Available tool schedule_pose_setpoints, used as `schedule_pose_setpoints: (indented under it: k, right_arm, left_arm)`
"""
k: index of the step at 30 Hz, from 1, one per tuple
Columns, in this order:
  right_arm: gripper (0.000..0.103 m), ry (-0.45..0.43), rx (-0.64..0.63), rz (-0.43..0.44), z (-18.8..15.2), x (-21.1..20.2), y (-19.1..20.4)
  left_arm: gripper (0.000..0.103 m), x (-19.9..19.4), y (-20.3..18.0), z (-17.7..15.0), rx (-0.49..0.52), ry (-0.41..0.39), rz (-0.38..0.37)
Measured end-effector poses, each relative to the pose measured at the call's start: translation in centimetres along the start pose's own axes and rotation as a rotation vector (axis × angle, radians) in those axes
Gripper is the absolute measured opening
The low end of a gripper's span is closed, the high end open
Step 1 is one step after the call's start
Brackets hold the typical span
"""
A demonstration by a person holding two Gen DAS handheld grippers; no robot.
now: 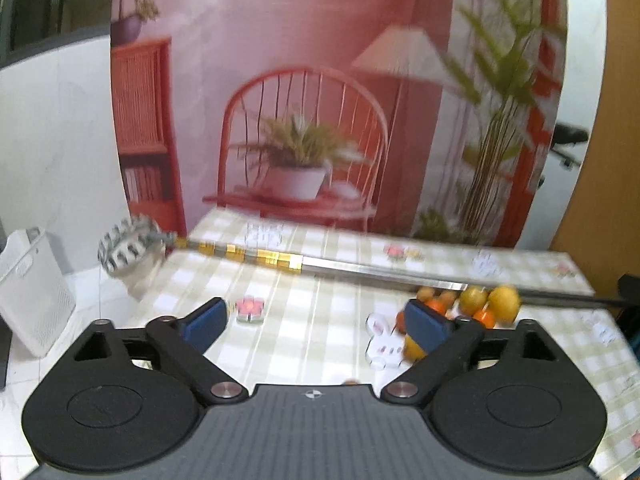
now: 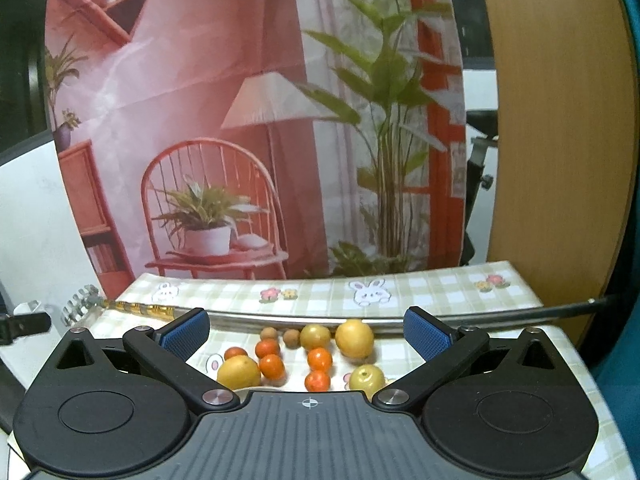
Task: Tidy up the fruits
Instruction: 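Lower the left tool onto the small brown fruit and close it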
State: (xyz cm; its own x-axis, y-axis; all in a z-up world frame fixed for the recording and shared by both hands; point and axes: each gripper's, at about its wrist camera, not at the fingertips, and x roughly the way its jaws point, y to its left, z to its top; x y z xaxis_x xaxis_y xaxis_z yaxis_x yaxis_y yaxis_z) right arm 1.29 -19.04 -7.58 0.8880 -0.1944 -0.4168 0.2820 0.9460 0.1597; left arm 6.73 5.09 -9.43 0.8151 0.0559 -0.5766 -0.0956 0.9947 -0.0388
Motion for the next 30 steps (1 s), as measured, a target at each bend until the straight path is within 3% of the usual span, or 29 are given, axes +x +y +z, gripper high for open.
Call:
schedule_pose_setpoints:
  k: [5,9,13,19,26,30]
  right_arm:
    - [0.101,0.046,-0.005,0.015,-1.2,2.9,-0.7]
    - [0.096,0.087,0.019,0.036,-1.8,5.2,-1.2]
    - [0.085,0.12,0.007,0.013,-2.3,7.2,-1.6]
    - [0.079,0.157,-0.002,-0.023,-3.5,9.5,-2.1]
    - [0.077,0.199,-0.004,-0.04,-5.0,11.0,-2.5]
    - [0.076,0.212,-0.001,-0.043,-5.5,11.5,-2.9]
  left_arm:
    - [0.081,3.7,0.6,-1.0,-0.004,0.102,-0.018]
    - [0.071,5.9,0.5,-1.8,0.02,0.131,-0.033]
    - [0.06,8.4,0.2,-3.0,0.061,0.179,-0.039]
    - [0.049,12.4,0.1,-5.0,0.027,0.3,-0.094]
    - [0.046,15.8,-0.2,-6.7,-0.033,0.377,-0.128]
    - [0.045,16.5,-0.5,-7.1,-0.037,0.383,-0.123]
